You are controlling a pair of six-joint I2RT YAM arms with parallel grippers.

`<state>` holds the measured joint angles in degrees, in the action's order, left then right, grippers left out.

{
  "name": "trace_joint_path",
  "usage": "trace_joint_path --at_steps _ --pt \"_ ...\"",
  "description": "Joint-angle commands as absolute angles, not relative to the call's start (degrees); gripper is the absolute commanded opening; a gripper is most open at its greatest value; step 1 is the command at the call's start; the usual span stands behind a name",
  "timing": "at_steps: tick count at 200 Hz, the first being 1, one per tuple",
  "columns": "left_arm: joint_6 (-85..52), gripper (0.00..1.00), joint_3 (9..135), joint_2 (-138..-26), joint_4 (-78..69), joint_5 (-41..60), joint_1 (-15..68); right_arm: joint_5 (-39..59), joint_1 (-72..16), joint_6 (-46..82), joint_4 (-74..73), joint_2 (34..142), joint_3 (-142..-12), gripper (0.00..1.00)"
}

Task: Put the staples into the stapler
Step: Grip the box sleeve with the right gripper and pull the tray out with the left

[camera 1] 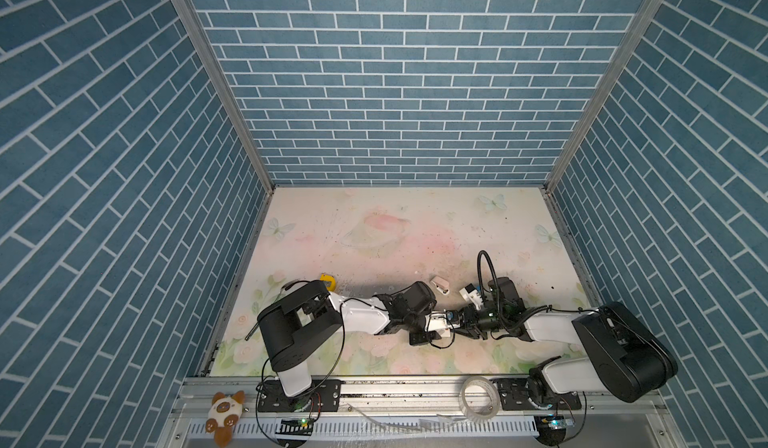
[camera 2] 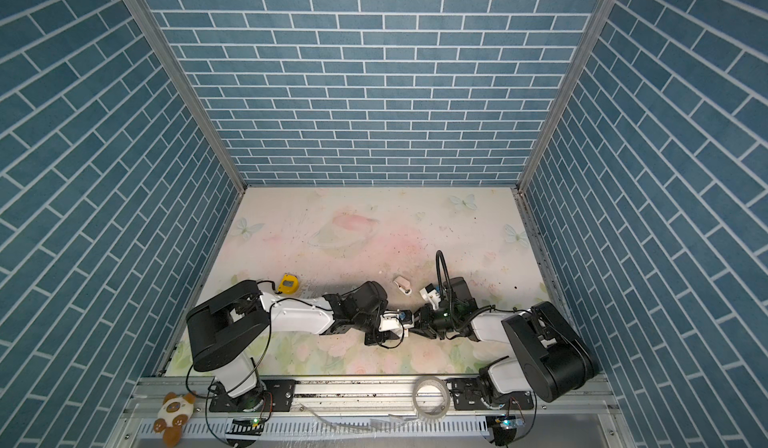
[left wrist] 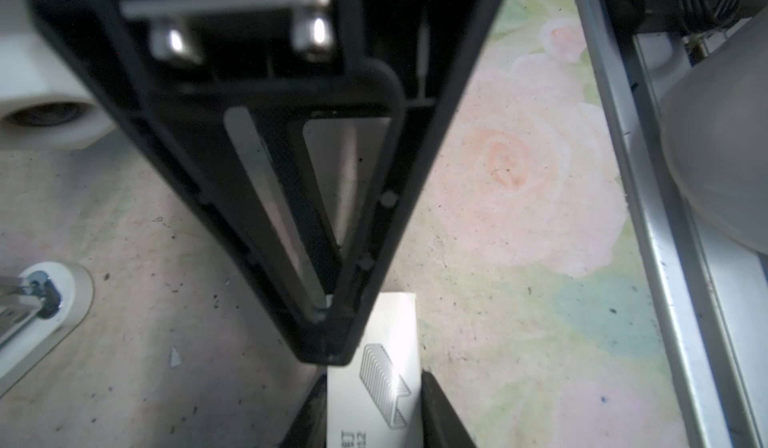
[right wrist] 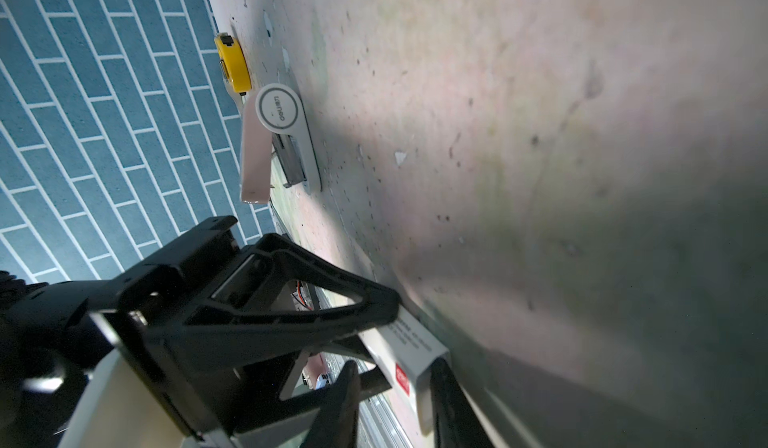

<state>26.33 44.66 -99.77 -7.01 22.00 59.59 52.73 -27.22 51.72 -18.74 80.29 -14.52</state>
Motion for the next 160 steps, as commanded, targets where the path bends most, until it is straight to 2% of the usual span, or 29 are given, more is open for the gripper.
trace_joint_path --at_steps 1,62,131,160 --pt "26.6 0.35 44.7 -102.5 -4.0 21.1 59.4 52.7 -28.4 53.8 -22.9 80.9 -15.2 0.31" --pt "26.6 0.36 45.2 -103.1 -3.5 21.4 59.4 51.9 -29.6 54.1 -23.0 82.0 -15.4 0.31" --pt "27.9 0.55 46.3 -97.1 3.2 21.0 58.7 46.3 -29.5 52.0 -19.9 80.4 -15.2 0.33" --pt "28.8 0.56 46.5 -95.2 5.6 20.5 58.4 45.4 -29.5 51.5 -18.9 79.0 -15.2 0.33"
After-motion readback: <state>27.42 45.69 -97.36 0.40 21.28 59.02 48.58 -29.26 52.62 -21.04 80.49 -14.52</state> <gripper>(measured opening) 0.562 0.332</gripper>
